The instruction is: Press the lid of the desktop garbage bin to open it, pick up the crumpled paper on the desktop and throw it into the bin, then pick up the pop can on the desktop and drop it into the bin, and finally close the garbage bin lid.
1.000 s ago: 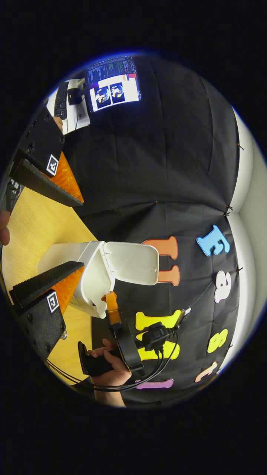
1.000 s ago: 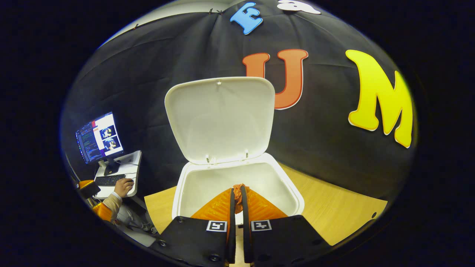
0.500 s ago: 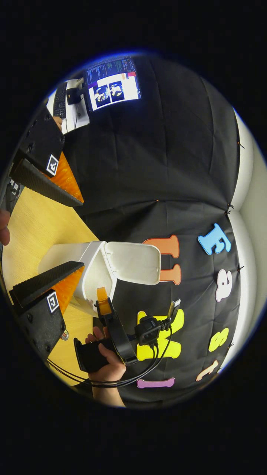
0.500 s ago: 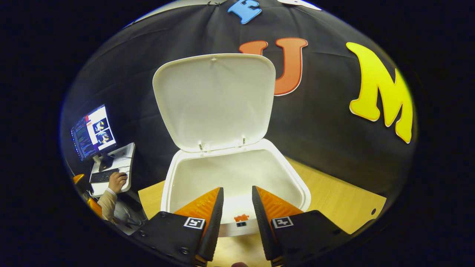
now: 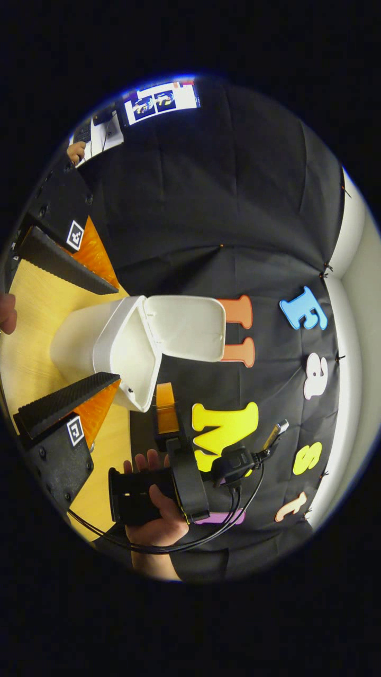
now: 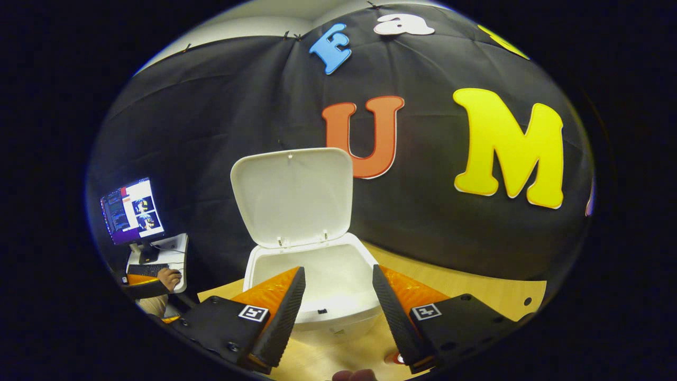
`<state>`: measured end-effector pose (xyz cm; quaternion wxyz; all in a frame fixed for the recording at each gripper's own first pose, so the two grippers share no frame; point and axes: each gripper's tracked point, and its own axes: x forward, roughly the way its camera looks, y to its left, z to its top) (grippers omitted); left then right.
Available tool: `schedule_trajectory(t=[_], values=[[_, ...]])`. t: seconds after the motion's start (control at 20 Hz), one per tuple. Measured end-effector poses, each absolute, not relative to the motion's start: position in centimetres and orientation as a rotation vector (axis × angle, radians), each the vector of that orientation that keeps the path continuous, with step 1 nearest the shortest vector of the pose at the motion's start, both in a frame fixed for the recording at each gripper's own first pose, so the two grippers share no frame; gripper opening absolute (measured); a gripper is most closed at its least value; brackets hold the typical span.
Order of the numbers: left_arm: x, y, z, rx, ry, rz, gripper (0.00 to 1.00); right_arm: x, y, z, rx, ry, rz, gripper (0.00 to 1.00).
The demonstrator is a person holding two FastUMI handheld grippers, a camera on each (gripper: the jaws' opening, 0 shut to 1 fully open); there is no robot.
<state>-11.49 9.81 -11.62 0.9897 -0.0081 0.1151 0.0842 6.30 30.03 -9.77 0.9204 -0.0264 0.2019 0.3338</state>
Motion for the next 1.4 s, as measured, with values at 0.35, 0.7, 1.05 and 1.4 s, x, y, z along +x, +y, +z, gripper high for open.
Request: schedule_trajectory(t=[0.35, 0.7, 1.05, 1.4], values=[[-9.2, 2.2, -12.8, -0.008, 0.253, -0.049, 0.97, 6.9, 16.6, -9.6, -0.04, 0.379, 0.453, 0.83], [-8.0, -6.1, -16.9, 0.022, 0.321, -0.267, 0.97, 3.7, 2.2, -12.0, 0.001, 0.424, 0.2, 0.82], [-7.1, -9.8, -24.5, 0.044, 0.427, -0.359, 0.98, -1.9, -7.6, -14.5, -0.04, 0.485, 0.035, 0.8], [-5.0, -11.6, -31.6, 0.03, 0.503, -0.379, 0.98, -5.4, -12.0, -14.9, -0.096, 0.507, -0.049, 0.82]])
